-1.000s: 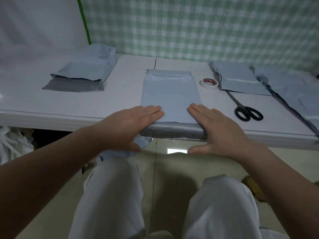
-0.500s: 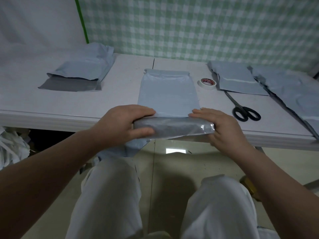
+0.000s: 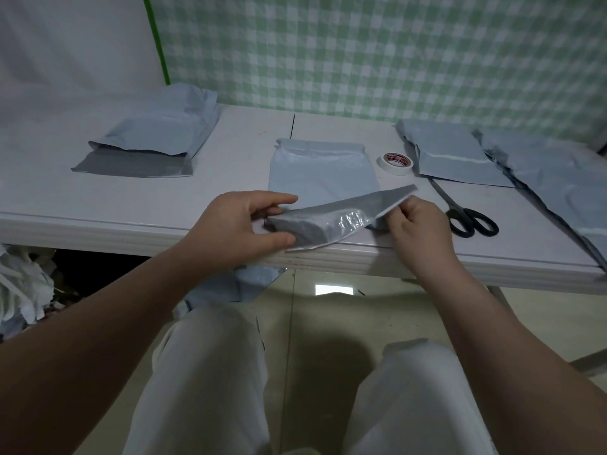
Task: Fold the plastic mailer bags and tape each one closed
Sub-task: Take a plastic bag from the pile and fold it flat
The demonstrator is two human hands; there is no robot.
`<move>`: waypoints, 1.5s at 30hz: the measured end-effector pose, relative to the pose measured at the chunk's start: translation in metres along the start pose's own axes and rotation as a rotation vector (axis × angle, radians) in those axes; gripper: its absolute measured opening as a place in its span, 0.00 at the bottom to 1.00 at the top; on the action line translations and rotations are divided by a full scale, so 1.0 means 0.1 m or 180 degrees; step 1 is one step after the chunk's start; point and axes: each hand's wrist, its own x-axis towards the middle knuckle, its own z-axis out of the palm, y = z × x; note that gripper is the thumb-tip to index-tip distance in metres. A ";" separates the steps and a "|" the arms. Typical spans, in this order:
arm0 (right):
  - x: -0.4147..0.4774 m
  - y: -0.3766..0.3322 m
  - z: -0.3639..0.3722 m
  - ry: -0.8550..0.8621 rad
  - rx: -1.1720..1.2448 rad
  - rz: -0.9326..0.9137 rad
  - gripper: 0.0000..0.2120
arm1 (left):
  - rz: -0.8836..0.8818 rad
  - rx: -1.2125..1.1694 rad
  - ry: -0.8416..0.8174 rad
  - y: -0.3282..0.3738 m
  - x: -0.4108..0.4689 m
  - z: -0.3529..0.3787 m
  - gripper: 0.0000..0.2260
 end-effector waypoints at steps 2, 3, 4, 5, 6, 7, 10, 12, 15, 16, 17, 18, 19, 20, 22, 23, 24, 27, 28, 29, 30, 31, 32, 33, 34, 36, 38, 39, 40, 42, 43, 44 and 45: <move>0.02 -0.03 0.03 0.0078 -0.0175 0.0114 0.18 | -0.0004 0.0164 -0.0087 0.00 0.01 -0.02 0.29; 0.03 -0.05 0.04 0.0099 -0.0250 0.0156 0.19 | -0.0015 0.0244 -0.0092 0.00 0.02 -0.02 0.29; 0.04 -0.05 0.06 0.0113 -0.0317 0.0188 0.19 | -0.0022 0.0290 -0.0077 0.00 0.03 -0.03 0.28; 0.05 -0.07 0.07 0.0121 -0.0369 0.0215 0.19 | -0.0043 0.0304 -0.0067 -0.01 0.04 -0.03 0.27; 0.06 -0.08 0.08 0.0122 -0.0411 0.0237 0.19 | -0.0091 0.0276 -0.0068 0.00 0.06 -0.03 0.26; 0.07 -0.09 0.08 0.0112 -0.0441 0.0255 0.18 | -0.0182 0.0202 -0.0070 0.00 0.08 -0.03 0.24; 0.11 -0.11 0.10 0.0092 -0.0436 0.0274 0.18 | -0.0502 0.0027 0.0081 0.01 0.16 0.02 0.13; 0.12 -0.13 0.12 0.0097 -0.0458 0.0249 0.20 | -0.0685 0.0094 0.0273 0.01 0.21 0.08 0.07; 0.13 -0.15 0.14 0.0119 -0.0574 0.0229 0.20 | -0.0875 0.0351 0.0544 0.02 0.27 0.16 0.06; 0.13 -0.15 0.15 0.0143 -0.0615 0.0208 0.20 | -0.0903 0.0477 0.0609 0.02 0.28 0.18 0.09; 0.13 -0.16 0.15 0.0180 -0.0659 0.0183 0.21 | -0.0940 0.0625 0.0670 0.04 0.29 0.20 0.14; 0.13 -0.16 0.16 0.0229 -0.0696 0.0156 0.21 | -0.0981 0.0761 0.0724 0.05 0.30 0.22 0.18; 0.13 -0.16 0.17 0.0285 -0.0726 0.0131 0.22 | -0.1019 0.0860 0.0773 0.07 0.31 0.23 0.20; 0.13 -0.16 0.17 0.0340 -0.0756 0.0112 0.22 | -0.1048 0.0933 0.0811 0.08 0.32 0.24 0.20; 0.12 -0.15 0.19 0.0411 -0.0860 0.0094 0.22 | -0.1067 0.1082 0.0854 0.08 0.33 0.26 0.20; 0.12 -0.15 0.19 0.0427 -0.0919 0.0083 0.22 | -0.1067 0.1163 0.0852 0.07 0.34 0.27 0.20; 0.12 -0.14 0.20 0.0439 -0.0973 0.0064 0.22 | -0.1070 0.1229 0.0847 0.06 0.34 0.27 0.20; 0.10 -0.13 0.21 0.0502 -0.1040 0.0012 0.21 | -0.1125 0.1347 0.0856 0.07 0.34 0.27 0.20; 0.09 -0.12 0.20 0.0534 -0.1023 0.0011 0.21 | -0.1137 0.1369 0.0862 0.08 0.34 0.27 0.19; 0.08 -0.12 0.21 0.0560 -0.1004 0.0015 0.20 | -0.1141 0.1390 0.0866 0.08 0.34 0.27 0.19; 0.08 -0.12 0.20 0.0575 -0.0989 0.0028 0.20 | -0.1149 0.1401 0.0861 0.08 0.34 0.27 0.19; 0.08 -0.11 0.20 0.0583 -0.0965 0.0052 0.19 | -0.1141 0.1398 0.0863 0.08 0.34 0.28 0.18; 0.08 -0.10 0.20 0.0589 -0.0923 0.0081 0.17 | -0.1124 0.1372 0.0882 0.07 0.33 0.28 0.18; 0.08 -0.09 0.20 0.0592 -0.0871 0.0110 0.15 | -0.1098 0.1329 0.0911 0.05 0.33 0.28 0.17; 0.08 -0.09 0.19 0.0581 -0.0822 0.0140 0.13 | -0.1079 0.1272 0.0941 0.04 0.32 0.29 0.17; 0.08 -0.09 0.18 0.0543 -0.0747 0.0192 0.11 | -0.1036 0.1137 0.1013 0.02 0.30 0.29 0.14; 0.09 -0.09 0.16 0.0507 -0.0681 0.0231 0.11 | -0.1002 0.0981 0.1100 0.03 0.29 0.29 0.08; 0.09 -0.09 0.16 0.0486 -0.0646 0.0251 0.11 | -0.0991 0.0945 0.1108 0.04 0.28 0.28 0.06; 0.09 -0.09 0.15 0.0460 -0.0615 0.0270 0.11 | -0.0998 0.0936 0.1074 0.05 0.28 0.27 0.07; 0.10 -0.09 0.14 0.0421 -0.0587 0.0288 0.11 | -0.0971 0.0925 0.0980 0.06 0.27 0.26 0.09; 0.10 -0.10 0.13 0.0415 -0.0597 0.0288 0.11 | -0.0894 0.0929 0.0964 0.04 0.27 0.26 0.08; 0.10 -0.10 0.13 0.0411 -0.0617 0.0296 0.11 | -0.0778 0.0965 0.0964 0.02 0.26 0.26 0.06; 0.10 -0.10 0.13 0.0403 -0.0641 0.0312 0.11 | -0.0641 0.1013 0.0983 -0.01 0.26 0.27 0.05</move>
